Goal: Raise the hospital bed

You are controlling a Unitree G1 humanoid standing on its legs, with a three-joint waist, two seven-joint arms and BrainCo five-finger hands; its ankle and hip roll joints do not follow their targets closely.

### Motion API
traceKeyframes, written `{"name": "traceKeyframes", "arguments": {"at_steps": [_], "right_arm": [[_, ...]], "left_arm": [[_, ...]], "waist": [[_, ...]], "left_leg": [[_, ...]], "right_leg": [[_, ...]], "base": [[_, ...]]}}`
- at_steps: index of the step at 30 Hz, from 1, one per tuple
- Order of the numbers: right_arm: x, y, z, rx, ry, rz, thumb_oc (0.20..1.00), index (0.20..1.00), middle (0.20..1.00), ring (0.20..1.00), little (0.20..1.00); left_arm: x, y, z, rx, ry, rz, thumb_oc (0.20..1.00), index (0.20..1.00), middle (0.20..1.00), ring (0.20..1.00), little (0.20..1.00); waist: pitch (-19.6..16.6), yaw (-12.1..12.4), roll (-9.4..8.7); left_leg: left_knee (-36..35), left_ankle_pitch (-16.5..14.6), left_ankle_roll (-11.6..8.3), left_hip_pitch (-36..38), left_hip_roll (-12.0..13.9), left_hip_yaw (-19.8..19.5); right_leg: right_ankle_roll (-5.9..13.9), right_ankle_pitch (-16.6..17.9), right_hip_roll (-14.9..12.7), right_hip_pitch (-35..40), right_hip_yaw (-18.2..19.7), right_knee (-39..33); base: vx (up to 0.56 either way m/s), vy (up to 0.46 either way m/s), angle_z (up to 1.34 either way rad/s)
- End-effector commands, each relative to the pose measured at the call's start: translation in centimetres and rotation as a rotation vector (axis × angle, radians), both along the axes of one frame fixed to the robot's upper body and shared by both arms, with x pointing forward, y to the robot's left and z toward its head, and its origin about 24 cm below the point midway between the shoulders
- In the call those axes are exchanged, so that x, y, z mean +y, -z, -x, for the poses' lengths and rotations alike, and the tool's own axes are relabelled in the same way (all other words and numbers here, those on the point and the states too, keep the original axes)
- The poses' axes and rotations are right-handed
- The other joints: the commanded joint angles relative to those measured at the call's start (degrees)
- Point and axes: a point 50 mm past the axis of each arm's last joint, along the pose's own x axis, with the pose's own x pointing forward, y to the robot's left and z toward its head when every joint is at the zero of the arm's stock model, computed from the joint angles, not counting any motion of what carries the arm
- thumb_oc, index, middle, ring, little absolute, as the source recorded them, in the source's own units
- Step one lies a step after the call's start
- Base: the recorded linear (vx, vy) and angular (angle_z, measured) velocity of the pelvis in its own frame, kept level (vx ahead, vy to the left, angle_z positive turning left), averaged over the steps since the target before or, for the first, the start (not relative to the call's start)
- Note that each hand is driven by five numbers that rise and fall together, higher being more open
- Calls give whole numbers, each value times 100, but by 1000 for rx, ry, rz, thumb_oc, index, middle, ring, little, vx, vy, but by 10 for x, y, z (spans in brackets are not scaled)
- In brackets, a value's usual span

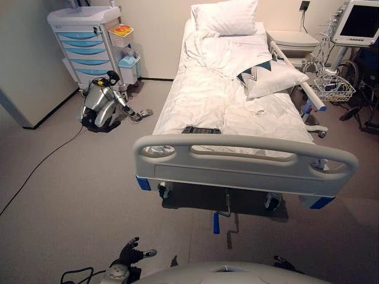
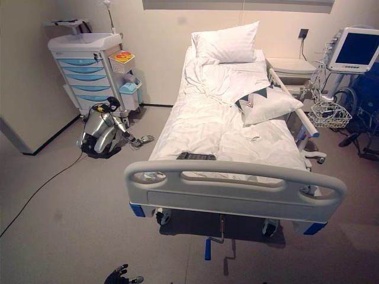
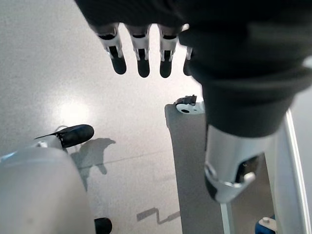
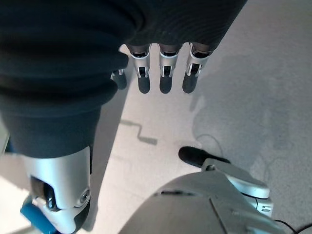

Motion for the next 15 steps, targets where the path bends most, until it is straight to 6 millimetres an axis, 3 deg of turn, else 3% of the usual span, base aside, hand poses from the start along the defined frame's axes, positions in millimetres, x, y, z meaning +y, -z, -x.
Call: {"name": "traceKeyframes", "arguments": {"at_steps": [1,15], "right_arm": [[8,-5,-34,-63,-72,9,1000,1000,1000,1000,1000],[8,-5,-36,-63,-98,14,1000,1000,1000,1000,1000]], "left_arm": [[-1,-9,-34,-79,54,-14,1000,1000,1000,1000,1000],[-7,-11,-40,-113,46,29,1000,1000,1000,1000,1000]], "waist": [[314,88,-217],[267,64,-237]], "left_leg": [[93,-449,158,444,-334,88],[102,-478,153,524,-314,109]], "right_leg": [[534,-9,-236,165,31,169],[529,-49,-244,261,53,133]], "base": [[0,0,0],[0,0,0]]}}
